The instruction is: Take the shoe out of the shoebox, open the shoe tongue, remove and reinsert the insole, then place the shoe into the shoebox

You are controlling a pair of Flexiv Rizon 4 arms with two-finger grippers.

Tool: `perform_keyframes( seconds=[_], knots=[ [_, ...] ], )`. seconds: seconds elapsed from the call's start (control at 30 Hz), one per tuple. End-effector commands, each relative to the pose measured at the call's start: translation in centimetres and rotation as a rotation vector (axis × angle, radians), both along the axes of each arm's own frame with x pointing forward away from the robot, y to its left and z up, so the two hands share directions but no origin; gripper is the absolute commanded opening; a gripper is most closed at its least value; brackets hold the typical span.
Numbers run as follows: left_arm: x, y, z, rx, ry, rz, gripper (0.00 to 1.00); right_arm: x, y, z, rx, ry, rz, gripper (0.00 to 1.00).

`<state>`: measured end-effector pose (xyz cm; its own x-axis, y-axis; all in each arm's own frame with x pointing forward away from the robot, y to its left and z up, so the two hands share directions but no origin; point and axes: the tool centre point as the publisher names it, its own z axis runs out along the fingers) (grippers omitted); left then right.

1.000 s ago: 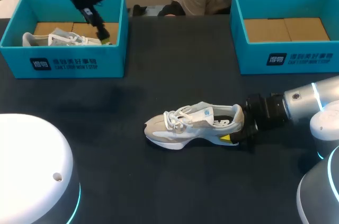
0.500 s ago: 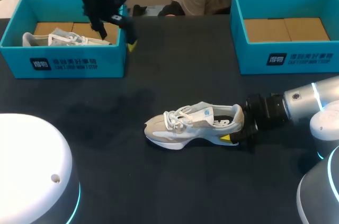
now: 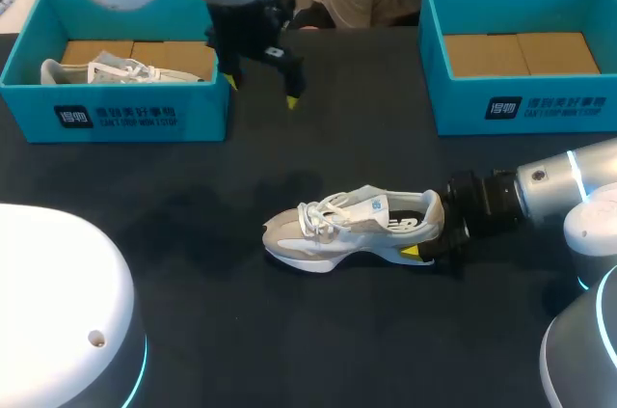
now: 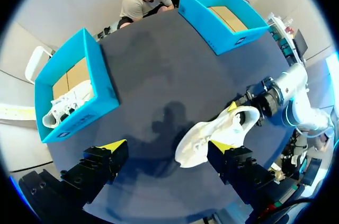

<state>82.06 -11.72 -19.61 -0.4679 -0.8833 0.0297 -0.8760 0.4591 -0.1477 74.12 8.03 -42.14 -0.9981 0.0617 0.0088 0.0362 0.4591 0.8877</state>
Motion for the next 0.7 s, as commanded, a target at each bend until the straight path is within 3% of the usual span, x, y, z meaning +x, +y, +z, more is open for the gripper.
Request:
perform_keyframes(
  seconds=[0.03,0.13,0.7],
  knots=[
    [-0.56,-1.77,-0.33,0.026,0.006,0.011,1.00,-0.14,0.16,-0.05,-0.003,-0.001,-0.002,0.00],
    [-1.31,-2.71,-0.73,0.056,0.007,-0.049,1.00,-0.14,0.16,-0.05,-0.003,-0.001,-0.002,0.00],
    [-1.31,-2.71,-0.73,0.056,0.007,-0.049,1.00,-0.14,0.16,-0.05,-0.003,-0.001,-0.002,0.00]
  ],
)
